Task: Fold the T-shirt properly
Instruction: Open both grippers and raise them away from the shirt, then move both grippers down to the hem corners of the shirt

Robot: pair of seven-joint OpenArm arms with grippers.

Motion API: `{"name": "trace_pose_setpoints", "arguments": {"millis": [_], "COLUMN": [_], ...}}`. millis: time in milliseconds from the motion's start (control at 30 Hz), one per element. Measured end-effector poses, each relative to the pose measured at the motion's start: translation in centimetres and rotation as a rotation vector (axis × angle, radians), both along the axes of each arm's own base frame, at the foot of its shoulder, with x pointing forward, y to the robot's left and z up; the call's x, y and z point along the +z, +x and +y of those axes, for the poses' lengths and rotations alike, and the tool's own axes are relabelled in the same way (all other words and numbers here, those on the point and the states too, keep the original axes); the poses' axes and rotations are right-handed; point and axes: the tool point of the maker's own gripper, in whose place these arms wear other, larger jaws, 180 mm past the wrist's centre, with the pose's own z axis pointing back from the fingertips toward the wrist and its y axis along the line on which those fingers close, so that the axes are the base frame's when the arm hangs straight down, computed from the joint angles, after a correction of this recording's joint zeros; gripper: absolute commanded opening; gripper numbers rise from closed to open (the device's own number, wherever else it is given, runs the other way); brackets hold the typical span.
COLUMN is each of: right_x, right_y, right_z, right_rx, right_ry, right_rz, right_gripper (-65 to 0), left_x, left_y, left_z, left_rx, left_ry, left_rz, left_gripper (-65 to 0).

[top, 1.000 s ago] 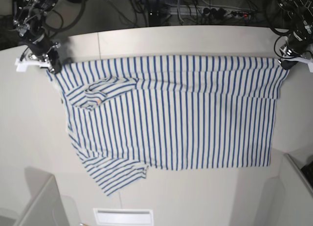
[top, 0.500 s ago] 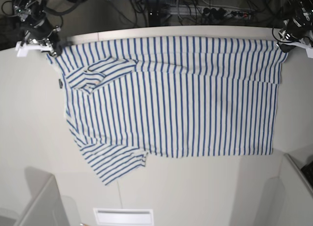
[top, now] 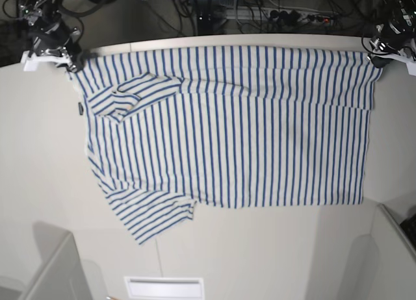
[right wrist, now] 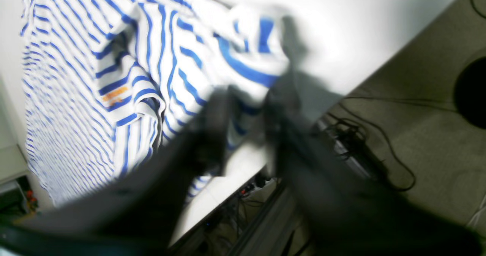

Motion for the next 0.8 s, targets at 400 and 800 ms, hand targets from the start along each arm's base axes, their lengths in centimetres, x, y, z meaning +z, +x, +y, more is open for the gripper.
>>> {"name": "trace_pose_setpoints", "arguments": {"millis": [400, 800], "right_x": [4.0, 5.7], "right_y": [1.0, 14.6], "right_z": [-3.3, -2.3], "right_rx": [-0.065, 0.140], "right_ry": [-0.105, -0.046], "right_rz": [-0.095, -0.225], "right_gripper": [-29.6, -29.6], "left_x": [5.2, 12.4], "left_y": [-1.0, 12.7], "left_z": [4.5, 0.6], "left_rx": [0.100, -0.176], "left_ry": [0.151, 0.207], "left_rz": [-0.077, -0.324], "left_gripper": [-19.4, -19.6]}}
